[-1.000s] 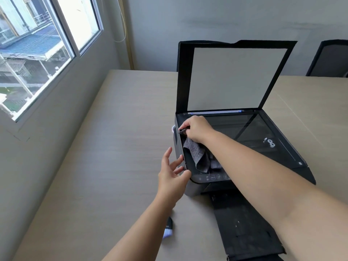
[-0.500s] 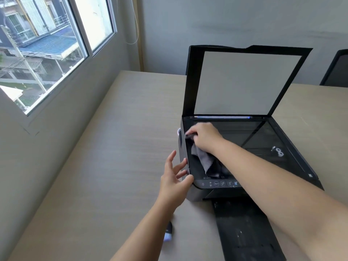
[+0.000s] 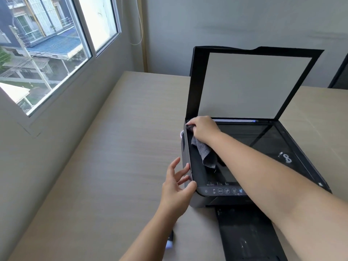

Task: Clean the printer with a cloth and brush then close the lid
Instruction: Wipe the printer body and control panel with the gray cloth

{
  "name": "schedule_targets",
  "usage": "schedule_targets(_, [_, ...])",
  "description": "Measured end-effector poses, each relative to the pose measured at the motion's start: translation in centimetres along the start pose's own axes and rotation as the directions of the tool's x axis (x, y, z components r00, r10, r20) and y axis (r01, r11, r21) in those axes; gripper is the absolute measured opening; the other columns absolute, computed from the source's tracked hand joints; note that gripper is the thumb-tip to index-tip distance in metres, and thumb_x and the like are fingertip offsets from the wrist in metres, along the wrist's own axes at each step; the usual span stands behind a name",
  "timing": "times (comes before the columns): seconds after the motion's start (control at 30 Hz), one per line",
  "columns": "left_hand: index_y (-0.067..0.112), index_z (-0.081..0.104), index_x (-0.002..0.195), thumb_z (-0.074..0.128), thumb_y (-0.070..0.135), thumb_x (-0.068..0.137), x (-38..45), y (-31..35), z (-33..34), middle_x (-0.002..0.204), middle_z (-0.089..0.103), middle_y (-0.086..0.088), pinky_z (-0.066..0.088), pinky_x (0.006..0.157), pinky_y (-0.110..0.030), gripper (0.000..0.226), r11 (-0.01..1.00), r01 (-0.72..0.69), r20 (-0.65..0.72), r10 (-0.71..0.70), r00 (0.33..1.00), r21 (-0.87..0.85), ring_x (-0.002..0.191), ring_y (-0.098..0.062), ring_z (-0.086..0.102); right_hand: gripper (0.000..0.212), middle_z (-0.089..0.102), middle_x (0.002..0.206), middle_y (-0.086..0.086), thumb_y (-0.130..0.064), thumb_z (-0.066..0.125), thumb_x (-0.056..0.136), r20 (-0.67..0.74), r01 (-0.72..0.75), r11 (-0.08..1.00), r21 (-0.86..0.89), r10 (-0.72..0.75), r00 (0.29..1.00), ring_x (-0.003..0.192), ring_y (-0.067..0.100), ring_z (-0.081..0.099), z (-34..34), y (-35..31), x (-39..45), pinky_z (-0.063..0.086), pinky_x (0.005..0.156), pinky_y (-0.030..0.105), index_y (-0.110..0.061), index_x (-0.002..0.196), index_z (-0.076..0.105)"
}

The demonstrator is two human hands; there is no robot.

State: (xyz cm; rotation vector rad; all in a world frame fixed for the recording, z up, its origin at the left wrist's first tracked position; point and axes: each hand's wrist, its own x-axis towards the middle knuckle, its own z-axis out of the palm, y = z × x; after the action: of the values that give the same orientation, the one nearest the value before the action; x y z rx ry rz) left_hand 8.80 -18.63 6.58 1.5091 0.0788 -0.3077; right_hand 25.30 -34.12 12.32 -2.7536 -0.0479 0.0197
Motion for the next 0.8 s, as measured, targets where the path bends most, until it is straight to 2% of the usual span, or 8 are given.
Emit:
schedule_targets(0.17, [0.05,0.039,0.128,0.062,0.024,0.07,0.2,-0.2,0.0,0.121,0.065,0.019,0.053,0.093,-0.047,0.067,1.0,-0.014,0.006,0.014,1.0,0.026,0.109,-0.005,0.063,0.03,0.067,0.118,0.007,-0.017,0.05,0.092,-0.035,-0.013,1.0,-0.007,0.013,0.999,0.111,0.03,0.059,0.3,0.7,3.1,0.05,0.091,0.037,-0.025,0.114,0.068])
schedule_targets(0.3, [0.054,0.036,0.127,0.062,0.024,0.071,-0.2,0.0,0.0,0.123,0.064,0.018,0.053,0.093,-0.048,0.068,0.999,-0.026,0.008,0.026,1.0,0.035,0.111,-0.005,0.062,0.035,0.065,0.121,0.009,-0.011,0.049,0.093,-0.002,-0.009,0.998,-0.067,0.008,1.0,0.113,0.028,0.057,0.2,0.2,2.4,0.049,0.093,0.033,-0.026,0.119,0.066])
schedule_targets(0.4, [0.061,0.025,0.129,0.062,0.027,0.074,-0.5,0.1,0.3,0.126,0.063,0.018,0.053,0.092,-0.048,0.075,0.997,-0.054,0.005,0.054,0.999,0.051,0.112,-0.006,0.062,0.039,0.065,0.12,0.007,-0.009,0.049,0.09,0.095,0.031,0.996,-0.087,-0.022,0.995,0.114,0.028,0.057,-0.5,-0.1,-0.7,0.049,0.094,0.033,-0.03,0.118,0.066])
schedule_targets(0.53, [0.064,0.013,0.131,0.059,0.025,0.082,-0.9,-0.3,0.5,0.13,0.057,0.022,0.049,0.098,-0.047,0.078,0.99,-0.104,0.011,0.103,0.995,0.091,0.117,-0.004,0.058,0.031,0.069,0.116,-0.001,-0.02,0.051,0.092,0.165,0.186,0.979,-0.084,-0.17,0.971,0.111,0.023,0.06,-1.3,-0.2,-9.1,0.048,0.095,0.034,-0.032,0.115,0.067])
schedule_targets(0.67, [0.063,0.004,0.133,0.048,0.014,0.097,-1.7,-0.6,1.3,0.143,0.047,0.015,0.039,0.11,-0.034,0.075,0.976,-0.156,0.036,0.152,0.988,0.155,0.126,-0.001,0.051,0.031,0.067,0.103,0.002,-0.022,0.05,0.092,0.211,0.272,0.962,-0.002,-0.265,0.941,0.099,0.02,0.06,-1.6,0.1,-16.2,0.045,0.085,0.033,-0.038,0.114,0.065])
schedule_targets(0.73, [0.061,0.003,0.134,0.041,0.009,0.101,-1.8,-0.6,1.7,0.149,0.041,0.009,0.034,0.109,-0.023,0.072,0.971,-0.165,0.032,0.162,0.986,0.171,0.13,-0.002,0.047,0.034,0.067,0.106,-0.004,-0.019,0.05,0.093,0.191,0.295,0.955,0.03,-0.295,0.936,0.098,0.014,0.056,-1.2,0.3,-17.4,0.035,0.076,0.024,-0.037,0.118,0.063])
schedule_targets(0.8, [0.055,0.003,0.138,0.036,0.005,0.102,-2.0,-0.6,2.1,0.152,0.036,0.006,0.032,0.106,-0.012,0.07,0.965,-0.181,0.03,0.178,0.984,0.19,0.133,-0.002,0.042,0.036,0.067,0.112,-0.012,-0.015,0.048,0.094,0.173,0.333,0.943,0.015,-0.33,0.928,0.098,0.013,0.052,-0.8,0.3,-18.0,0.031,0.074,0.021,-0.032,0.123,0.062])
